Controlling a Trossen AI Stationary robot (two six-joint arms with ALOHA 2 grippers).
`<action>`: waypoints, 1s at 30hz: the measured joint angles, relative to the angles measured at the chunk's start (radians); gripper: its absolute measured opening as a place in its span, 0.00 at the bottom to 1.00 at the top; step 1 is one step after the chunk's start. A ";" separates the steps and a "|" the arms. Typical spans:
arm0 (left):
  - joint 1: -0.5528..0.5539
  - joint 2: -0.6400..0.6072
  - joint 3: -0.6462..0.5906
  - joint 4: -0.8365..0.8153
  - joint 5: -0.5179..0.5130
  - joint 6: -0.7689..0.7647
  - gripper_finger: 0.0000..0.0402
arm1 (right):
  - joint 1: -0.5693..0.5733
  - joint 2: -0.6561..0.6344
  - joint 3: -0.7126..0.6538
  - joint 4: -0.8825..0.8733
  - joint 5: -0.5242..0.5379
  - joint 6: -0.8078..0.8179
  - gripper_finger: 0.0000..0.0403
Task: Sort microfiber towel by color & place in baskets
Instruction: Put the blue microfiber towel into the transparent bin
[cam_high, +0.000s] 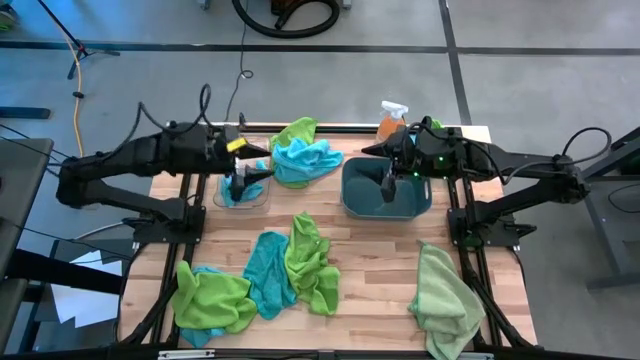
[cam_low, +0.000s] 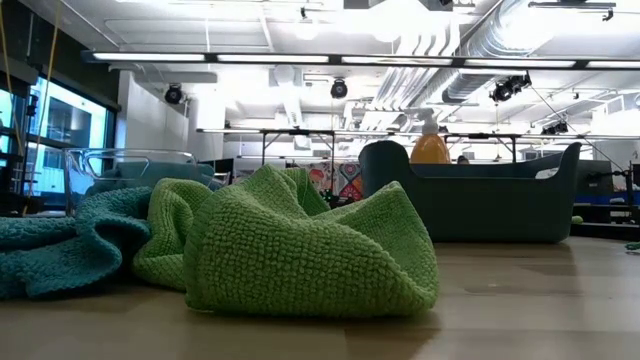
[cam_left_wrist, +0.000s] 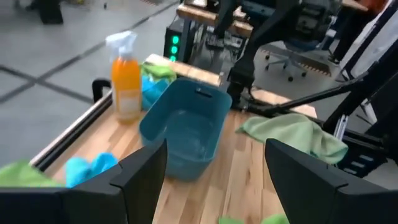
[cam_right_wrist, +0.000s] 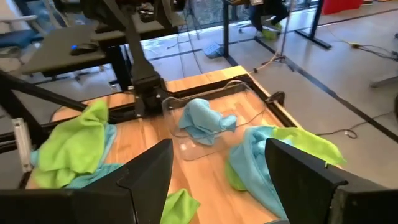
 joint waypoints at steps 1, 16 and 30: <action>-0.027 0.008 -0.013 0.023 -0.019 0.008 0.64 | 0.000 0.000 0.000 0.005 -0.012 0.000 0.63; -0.038 0.055 -0.152 0.291 -0.158 0.080 0.64 | 0.000 -0.005 0.001 0.045 -0.076 0.000 0.63; 0.361 0.563 0.270 -0.261 0.020 0.275 0.62 | 0.000 -0.005 0.001 0.051 -0.056 0.046 0.63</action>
